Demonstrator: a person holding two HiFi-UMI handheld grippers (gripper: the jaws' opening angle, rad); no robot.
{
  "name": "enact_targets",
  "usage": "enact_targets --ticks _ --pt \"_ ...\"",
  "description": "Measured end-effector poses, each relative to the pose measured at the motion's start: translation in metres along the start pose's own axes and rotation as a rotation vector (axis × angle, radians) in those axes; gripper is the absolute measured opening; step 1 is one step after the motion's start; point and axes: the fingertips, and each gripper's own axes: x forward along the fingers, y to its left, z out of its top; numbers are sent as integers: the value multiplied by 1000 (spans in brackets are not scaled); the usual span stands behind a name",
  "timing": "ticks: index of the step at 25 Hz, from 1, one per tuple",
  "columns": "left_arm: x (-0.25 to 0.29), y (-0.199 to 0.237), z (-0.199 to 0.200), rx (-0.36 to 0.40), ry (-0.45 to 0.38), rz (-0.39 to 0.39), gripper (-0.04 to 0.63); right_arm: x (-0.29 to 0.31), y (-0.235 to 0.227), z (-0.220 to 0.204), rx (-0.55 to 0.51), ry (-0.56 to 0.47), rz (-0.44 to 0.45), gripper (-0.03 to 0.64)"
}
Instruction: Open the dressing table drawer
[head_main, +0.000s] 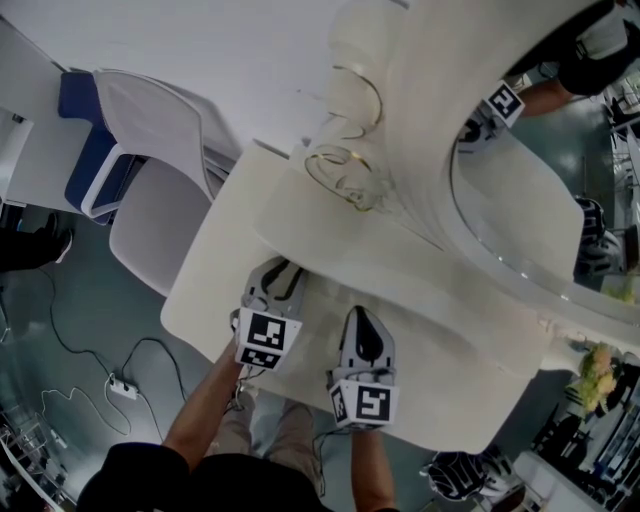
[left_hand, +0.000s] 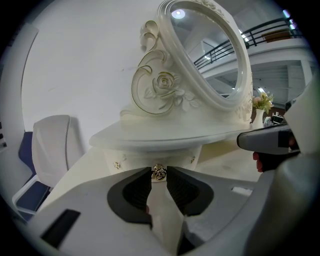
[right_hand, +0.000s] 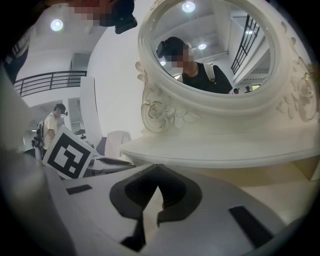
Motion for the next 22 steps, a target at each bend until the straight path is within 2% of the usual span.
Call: enact_targets --ticks 22 --pt "-17 -5 -11 6 12 0 94 -10 2 -1 -14 -11 -10 -2"
